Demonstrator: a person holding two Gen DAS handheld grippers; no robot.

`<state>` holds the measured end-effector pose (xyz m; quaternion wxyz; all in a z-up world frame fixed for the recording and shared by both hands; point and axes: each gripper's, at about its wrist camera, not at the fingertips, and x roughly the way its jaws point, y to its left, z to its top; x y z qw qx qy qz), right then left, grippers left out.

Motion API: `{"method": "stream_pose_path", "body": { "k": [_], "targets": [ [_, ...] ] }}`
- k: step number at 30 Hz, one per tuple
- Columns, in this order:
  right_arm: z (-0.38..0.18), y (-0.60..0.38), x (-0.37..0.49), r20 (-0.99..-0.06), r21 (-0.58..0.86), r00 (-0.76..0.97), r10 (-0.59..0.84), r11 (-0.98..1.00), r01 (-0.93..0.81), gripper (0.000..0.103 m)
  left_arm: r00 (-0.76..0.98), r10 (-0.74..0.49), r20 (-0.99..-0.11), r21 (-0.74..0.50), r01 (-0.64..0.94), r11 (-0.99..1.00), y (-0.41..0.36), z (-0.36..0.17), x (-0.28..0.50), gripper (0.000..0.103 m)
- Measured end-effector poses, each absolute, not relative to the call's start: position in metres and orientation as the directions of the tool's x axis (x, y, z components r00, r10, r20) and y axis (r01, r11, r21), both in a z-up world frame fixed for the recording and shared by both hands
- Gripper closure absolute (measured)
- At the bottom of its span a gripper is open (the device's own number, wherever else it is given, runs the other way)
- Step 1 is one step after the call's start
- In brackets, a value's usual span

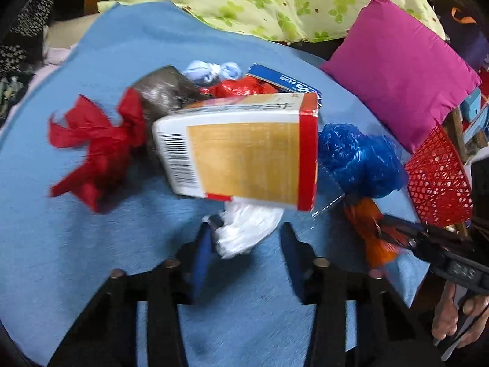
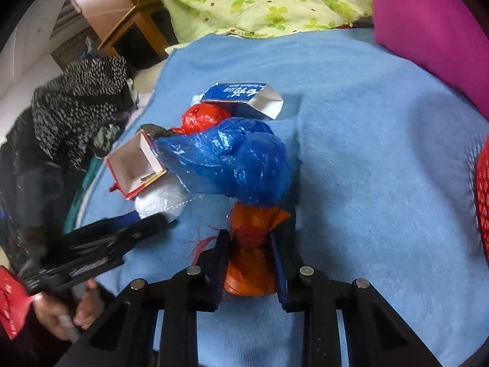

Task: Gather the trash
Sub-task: 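Grasp the white tissue with the left tool while the right tool grasps the orange wrapper, then carry the tissue and orange wrapper to the red basket and open both tools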

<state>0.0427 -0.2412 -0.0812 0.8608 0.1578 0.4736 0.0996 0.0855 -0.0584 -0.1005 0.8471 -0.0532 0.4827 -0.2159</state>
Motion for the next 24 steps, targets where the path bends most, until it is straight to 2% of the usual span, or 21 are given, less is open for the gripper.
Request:
{"method": "stream_pose_path", "body": {
  "k": [5,15,24],
  "targets": [
    [-0.070,-0.262,0.019,-0.736,0.455,0.554,0.390,0.890,-0.022,0.075,0.435,-0.454,-0.778,-0.360,0.284,0.889,-0.052,-0.107,0.089,0.076],
    [-0.033,-0.289,-0.013,-0.618,0.516,0.663,0.421,0.854,-0.061,0.075,0.424,-0.478,-0.769,-0.381,0.296,0.876,-0.045,-0.091,0.035,0.078],
    [0.016,-0.321,-0.052,-0.436,0.538,0.821,0.368,0.838,-0.090,0.075,0.497,-0.541,-0.679,-0.300,0.484,0.822,-0.098,0.003,-0.017,0.078]
  ]
}}
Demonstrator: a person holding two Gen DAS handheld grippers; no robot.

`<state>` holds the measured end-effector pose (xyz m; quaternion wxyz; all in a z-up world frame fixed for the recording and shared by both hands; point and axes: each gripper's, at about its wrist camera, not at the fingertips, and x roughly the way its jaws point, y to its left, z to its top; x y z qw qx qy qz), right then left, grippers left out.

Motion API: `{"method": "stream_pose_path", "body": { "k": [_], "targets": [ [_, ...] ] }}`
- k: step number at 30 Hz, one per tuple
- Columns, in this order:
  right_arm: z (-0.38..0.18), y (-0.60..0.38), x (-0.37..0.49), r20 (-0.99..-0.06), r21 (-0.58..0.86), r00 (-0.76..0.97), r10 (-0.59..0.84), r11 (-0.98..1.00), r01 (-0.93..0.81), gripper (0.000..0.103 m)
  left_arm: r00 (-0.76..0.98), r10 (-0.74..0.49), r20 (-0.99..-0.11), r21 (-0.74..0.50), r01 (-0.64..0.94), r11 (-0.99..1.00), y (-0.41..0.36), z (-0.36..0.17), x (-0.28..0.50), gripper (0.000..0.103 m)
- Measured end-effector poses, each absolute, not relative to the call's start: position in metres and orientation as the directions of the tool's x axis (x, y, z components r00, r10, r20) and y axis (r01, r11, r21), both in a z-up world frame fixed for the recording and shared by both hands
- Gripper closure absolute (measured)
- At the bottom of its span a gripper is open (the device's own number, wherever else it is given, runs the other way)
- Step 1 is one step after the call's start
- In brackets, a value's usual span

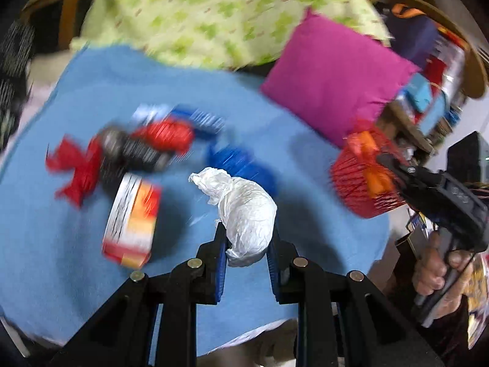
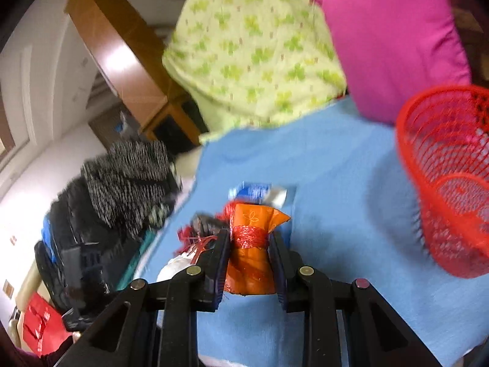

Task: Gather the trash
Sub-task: 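Carry the tissue and orange wrapper to the red basket and open both tools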

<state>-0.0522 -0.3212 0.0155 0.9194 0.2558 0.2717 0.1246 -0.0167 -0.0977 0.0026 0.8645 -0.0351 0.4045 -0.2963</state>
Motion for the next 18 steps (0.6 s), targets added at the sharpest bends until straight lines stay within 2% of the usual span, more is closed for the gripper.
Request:
{"method": "stream_pose_path", "body": {
  "k": [4,9,13,18],
  "targets": [
    [0.039,-0.346,-0.079,-0.330,0.514,0.906,0.265,0.855,-0.063,0.075,0.509,-0.575,-0.640,-0.240,0.579,0.779,-0.136,0.040,-0.021,0.078],
    [0.057,-0.398,-0.120,-0.214,0.552,0.973,0.091,0.833,0.043,0.075,0.484,-0.625,-0.613,-0.186,0.680,0.709,-0.206,0.064,-0.016,0.077],
    [0.058,-0.438,-0.140,-0.199,0.607,0.980,-0.021,0.782,0.141,0.075,0.433,-0.664,-0.610,-0.172,0.746,0.644,-0.267,0.078,-0.005,0.077],
    [0.047,-0.481,-0.156,-0.231,0.668,0.967,-0.106,0.705,0.237,0.074,0.365,-0.681,-0.634,-0.165,0.797,0.581,-0.337,0.077,0.006,0.075]
  ]
}}
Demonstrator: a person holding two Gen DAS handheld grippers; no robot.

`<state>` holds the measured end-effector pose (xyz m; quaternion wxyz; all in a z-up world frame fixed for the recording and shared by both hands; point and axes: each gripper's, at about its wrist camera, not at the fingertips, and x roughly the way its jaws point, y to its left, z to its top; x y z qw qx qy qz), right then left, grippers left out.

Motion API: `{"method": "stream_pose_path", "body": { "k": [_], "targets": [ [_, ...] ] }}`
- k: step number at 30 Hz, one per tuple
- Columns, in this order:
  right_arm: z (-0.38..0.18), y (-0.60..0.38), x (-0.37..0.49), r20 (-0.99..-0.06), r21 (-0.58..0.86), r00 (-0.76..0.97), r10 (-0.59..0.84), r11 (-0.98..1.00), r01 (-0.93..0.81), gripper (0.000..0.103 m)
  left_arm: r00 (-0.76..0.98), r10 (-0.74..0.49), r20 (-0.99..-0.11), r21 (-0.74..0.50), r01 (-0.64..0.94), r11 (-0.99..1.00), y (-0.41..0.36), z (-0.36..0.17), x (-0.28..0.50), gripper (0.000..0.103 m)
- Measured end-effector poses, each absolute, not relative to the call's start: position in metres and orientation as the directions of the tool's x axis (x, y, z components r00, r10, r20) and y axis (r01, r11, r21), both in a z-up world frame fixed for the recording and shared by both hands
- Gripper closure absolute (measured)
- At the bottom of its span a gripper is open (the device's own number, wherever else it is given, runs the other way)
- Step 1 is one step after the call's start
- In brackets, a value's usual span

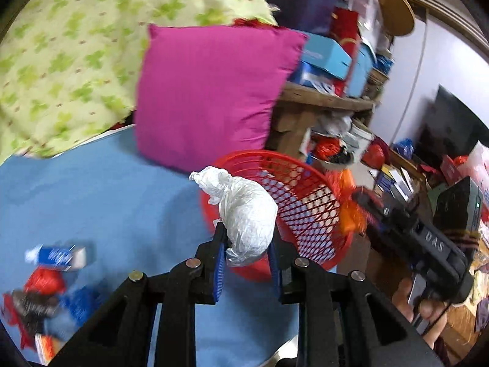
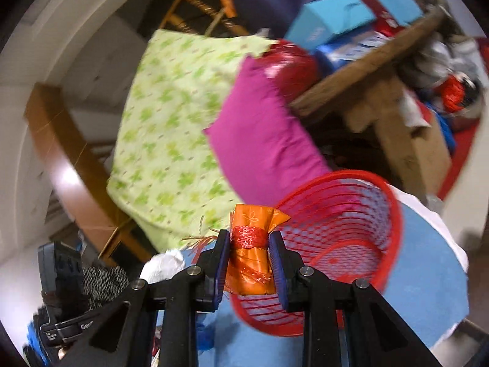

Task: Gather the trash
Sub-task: 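Carry the tissue and orange wrapper to the red basket and open both tools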

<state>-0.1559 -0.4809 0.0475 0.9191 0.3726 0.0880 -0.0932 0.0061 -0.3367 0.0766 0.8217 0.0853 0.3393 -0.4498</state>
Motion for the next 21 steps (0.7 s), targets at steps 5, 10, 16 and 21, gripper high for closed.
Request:
{"method": "stream_pose_path", "body": {
  "k": [5,10,16,21],
  "targets": [
    [0.039,-0.501,-0.155,-0.270,0.700,0.955,-0.125,0.655,0.284,0.072,0.352,-0.656,-0.668,-0.126,0.815,0.565,-0.382,0.063,0.008,0.065],
    [0.034,-0.507,-0.156,-0.286,0.697,0.949,-0.129,0.652,0.299,0.072,0.382,-0.638,-0.669,-0.114,0.795,0.596,-0.382,0.057,0.013,0.046],
    [0.044,-0.483,-0.156,-0.259,0.629,0.959,-0.115,0.733,0.258,0.072,0.494,-0.613,-0.617,-0.097,0.725,0.682,-0.302,0.068,0.021,0.043],
    [0.055,-0.444,-0.140,-0.221,0.573,0.975,-0.035,0.804,0.159,0.072,0.627,-0.521,-0.579,-0.082,0.591,0.803,-0.201,0.072,0.029,0.036]
  ]
}}
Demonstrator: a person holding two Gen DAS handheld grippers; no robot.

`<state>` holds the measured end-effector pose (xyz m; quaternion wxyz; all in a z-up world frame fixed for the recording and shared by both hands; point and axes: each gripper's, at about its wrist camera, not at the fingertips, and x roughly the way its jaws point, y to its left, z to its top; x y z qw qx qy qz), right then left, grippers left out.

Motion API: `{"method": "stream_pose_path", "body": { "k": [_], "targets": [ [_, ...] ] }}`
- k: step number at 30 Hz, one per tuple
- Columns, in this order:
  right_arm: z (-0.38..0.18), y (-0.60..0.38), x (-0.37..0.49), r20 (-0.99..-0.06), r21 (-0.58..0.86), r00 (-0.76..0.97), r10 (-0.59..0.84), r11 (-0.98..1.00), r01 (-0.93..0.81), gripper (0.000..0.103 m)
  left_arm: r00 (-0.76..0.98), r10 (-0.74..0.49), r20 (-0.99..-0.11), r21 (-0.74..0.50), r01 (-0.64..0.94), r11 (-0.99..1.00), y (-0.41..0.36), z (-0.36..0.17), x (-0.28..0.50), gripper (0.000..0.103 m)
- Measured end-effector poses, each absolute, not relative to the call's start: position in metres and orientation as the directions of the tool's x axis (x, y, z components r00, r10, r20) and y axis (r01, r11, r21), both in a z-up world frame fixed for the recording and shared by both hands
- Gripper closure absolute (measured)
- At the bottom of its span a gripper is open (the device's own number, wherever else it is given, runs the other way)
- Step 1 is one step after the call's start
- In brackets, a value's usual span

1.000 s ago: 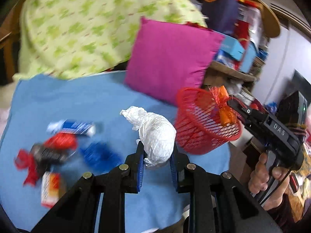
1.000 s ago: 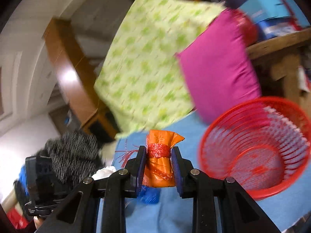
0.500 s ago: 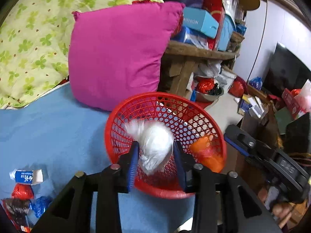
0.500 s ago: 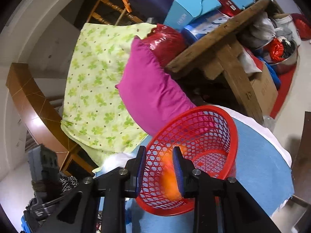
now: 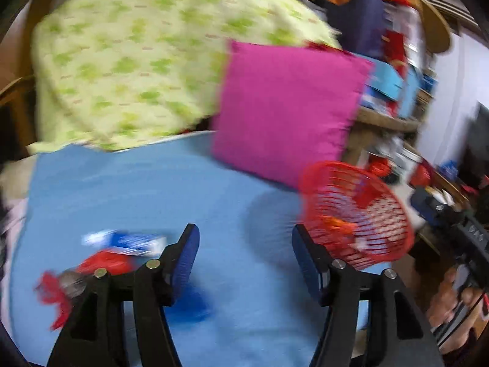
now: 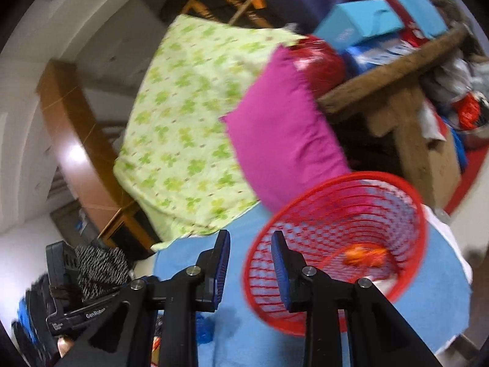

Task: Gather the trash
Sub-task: 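Carry the tissue and orange wrapper to the red basket and open both tools, then grasp the milk carton with the left tool while the right tool grasps the blue bag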

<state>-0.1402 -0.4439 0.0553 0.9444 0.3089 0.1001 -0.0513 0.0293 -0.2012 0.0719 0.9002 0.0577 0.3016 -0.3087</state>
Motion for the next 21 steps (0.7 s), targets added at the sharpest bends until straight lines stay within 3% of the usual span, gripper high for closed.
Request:
{"method": "stream_pose_path", "body": {
  "k": [3,4,5,11,21],
  "targets": [
    [0.058,-0.411,-0.122,-0.219,0.540,0.975,0.037,0.837,0.089,0.067,0.698,-0.428,-0.574,-0.075,0.476,0.876,-0.136,0.067,0.034,0.035],
    [0.057,-0.404,-0.118,-0.224,0.536,0.973,0.055,0.841,0.076,0.055,0.717,-0.385,-0.581,-0.071,0.426,0.902,-0.112,0.063,0.035,0.035],
    [0.055,-0.392,-0.110,-0.235,0.532,0.968,0.086,0.845,0.054,0.035,0.727,-0.356,-0.587,-0.068,0.394,0.916,-0.096,0.059,0.036,0.035],
    [0.039,-0.327,-0.065,-0.317,0.484,0.925,0.209,0.875,-0.032,0.033,0.718,-0.258,-0.646,-0.091,0.264,0.960,-0.025,0.015,0.036,0.035],
    [-0.029,-0.274,0.016,-0.557,0.497,0.765,0.324,0.868,-0.006,0.035,0.628,-0.300,-0.718,-0.152,0.278,0.948,-0.020,-0.045,0.040,0.035]
  ]
}}
